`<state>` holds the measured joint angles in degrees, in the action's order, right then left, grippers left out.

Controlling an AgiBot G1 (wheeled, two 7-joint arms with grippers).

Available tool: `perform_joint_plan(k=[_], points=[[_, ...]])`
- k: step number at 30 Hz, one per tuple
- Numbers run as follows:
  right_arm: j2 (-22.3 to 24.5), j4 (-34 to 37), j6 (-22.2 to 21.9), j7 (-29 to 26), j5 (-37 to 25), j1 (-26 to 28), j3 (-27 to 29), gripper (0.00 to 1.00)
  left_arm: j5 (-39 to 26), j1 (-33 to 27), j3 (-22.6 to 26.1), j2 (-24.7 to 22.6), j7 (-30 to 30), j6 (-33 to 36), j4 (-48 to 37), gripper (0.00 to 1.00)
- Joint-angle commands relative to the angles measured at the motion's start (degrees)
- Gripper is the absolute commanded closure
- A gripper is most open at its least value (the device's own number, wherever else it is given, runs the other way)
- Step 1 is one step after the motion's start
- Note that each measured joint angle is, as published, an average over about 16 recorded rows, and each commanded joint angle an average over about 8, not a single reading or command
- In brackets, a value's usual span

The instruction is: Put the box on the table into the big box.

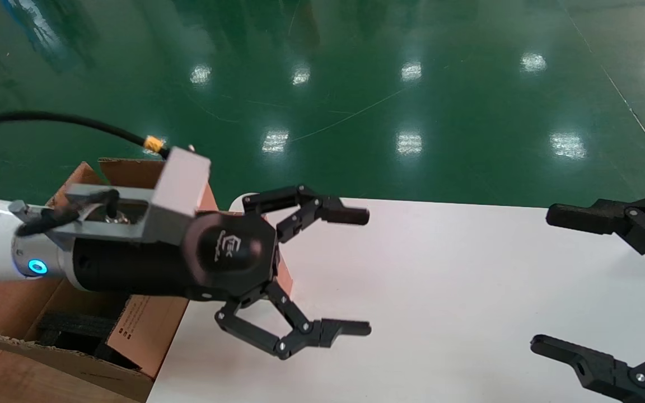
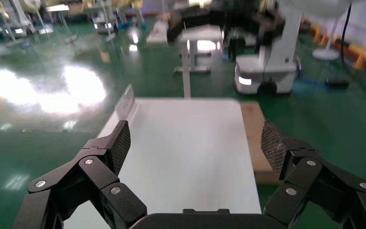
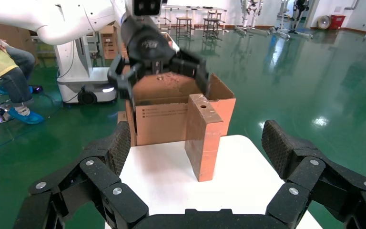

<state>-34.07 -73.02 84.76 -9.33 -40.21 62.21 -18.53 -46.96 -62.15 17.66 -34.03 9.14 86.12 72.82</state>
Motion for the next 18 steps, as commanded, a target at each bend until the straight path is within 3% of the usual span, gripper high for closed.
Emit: perform_joint_plan(k=[1,18], points=[[0.0,0.0,0.0,0.0,0.0,0.0,0.0,0.00,-1.3,-0.2,0.4,0.3,-0.4,0.2,0.3,0.00],[0.0,0.0,0.0,0.0,0.0,0.0,0.0,0.00,-19.4,-6.4,4.4,3.2,-10.7,0.4,-14.2,0.00]])
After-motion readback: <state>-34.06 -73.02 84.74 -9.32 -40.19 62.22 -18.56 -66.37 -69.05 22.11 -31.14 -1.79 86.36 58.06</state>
